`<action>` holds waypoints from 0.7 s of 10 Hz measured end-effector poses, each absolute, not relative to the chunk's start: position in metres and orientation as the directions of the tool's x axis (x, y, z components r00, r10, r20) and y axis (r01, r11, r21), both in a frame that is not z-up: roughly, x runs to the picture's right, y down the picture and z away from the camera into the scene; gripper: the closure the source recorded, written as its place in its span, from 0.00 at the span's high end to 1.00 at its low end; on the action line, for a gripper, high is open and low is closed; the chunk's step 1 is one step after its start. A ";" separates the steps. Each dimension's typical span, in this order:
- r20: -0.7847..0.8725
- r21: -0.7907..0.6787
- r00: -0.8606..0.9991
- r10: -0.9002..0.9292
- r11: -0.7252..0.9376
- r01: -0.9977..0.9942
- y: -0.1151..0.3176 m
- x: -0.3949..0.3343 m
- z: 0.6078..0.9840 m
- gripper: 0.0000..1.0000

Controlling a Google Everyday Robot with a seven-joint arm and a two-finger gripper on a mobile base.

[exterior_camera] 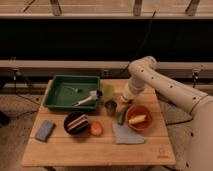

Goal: Stack cups into tray

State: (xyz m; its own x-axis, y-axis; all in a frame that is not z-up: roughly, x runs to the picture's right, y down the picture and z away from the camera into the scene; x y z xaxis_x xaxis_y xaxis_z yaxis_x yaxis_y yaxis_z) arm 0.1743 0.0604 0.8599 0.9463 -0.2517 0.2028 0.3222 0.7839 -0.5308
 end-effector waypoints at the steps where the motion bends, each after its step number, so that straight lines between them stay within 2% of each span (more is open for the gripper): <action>1: 0.198 -0.534 0.945 -0.261 0.780 0.327 0.064 0.176 0.857 0.80; 7: 0.257 -0.535 0.926 -0.278 0.757 0.375 0.082 0.141 0.846 0.80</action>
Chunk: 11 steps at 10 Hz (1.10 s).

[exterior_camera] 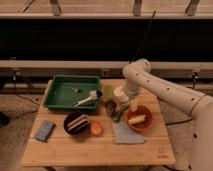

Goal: Stack cups into tray

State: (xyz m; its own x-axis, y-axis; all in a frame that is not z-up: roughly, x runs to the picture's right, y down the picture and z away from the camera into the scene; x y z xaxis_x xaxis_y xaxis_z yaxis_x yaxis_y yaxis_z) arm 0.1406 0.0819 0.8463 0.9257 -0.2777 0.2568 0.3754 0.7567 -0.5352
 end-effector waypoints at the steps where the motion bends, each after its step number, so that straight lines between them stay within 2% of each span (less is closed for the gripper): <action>1: 0.261 -0.533 0.925 -0.277 0.757 0.377 0.082 0.140 0.845 0.80; 6: 0.273 -0.527 0.925 -0.263 0.764 0.373 0.087 0.142 0.837 0.80; 11: 0.274 -0.520 0.927 -0.258 0.770 0.368 0.091 0.135 0.848 0.80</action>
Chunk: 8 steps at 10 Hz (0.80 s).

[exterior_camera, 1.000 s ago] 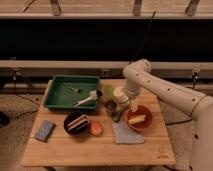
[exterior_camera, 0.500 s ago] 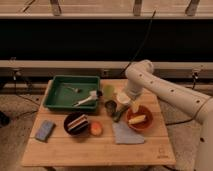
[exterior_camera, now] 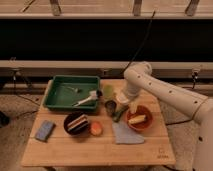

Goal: Stack cups into tray

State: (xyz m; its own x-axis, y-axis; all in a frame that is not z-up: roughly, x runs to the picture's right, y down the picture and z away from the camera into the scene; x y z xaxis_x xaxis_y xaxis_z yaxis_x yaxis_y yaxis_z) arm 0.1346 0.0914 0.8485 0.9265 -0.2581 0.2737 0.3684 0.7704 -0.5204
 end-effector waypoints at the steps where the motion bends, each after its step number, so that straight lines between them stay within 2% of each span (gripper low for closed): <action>1: 0.268 -0.521 0.929 -0.257 0.772 0.364 0.092 0.134 0.855 0.79; 3: 0.255 -0.522 0.935 -0.248 0.778 0.349 0.092 0.136 0.865 0.64; 8: 0.280 -0.507 0.943 -0.181 0.806 0.305 0.083 0.138 0.870 0.12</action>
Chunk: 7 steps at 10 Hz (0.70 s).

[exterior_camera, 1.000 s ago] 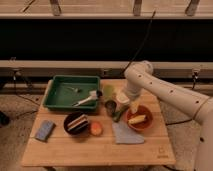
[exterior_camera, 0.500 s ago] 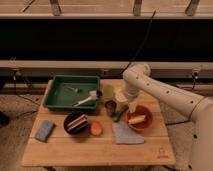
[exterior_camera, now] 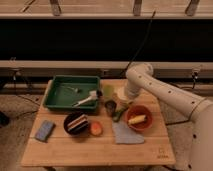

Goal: Stack cups into tray

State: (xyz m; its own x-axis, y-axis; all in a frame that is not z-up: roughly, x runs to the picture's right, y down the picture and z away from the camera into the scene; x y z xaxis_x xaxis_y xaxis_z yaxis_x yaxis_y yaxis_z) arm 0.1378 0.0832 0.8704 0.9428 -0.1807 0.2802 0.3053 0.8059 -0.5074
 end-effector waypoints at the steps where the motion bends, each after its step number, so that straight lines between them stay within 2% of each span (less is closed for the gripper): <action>1: 0.292 -0.507 0.942 -0.168 0.808 0.301 0.083 0.136 0.870 0.04; 2: 0.304 -0.507 0.940 -0.156 0.808 0.298 0.083 0.131 0.869 0.00; 7: 0.369 -0.512 0.919 -0.140 0.795 0.327 0.093 0.088 0.868 0.00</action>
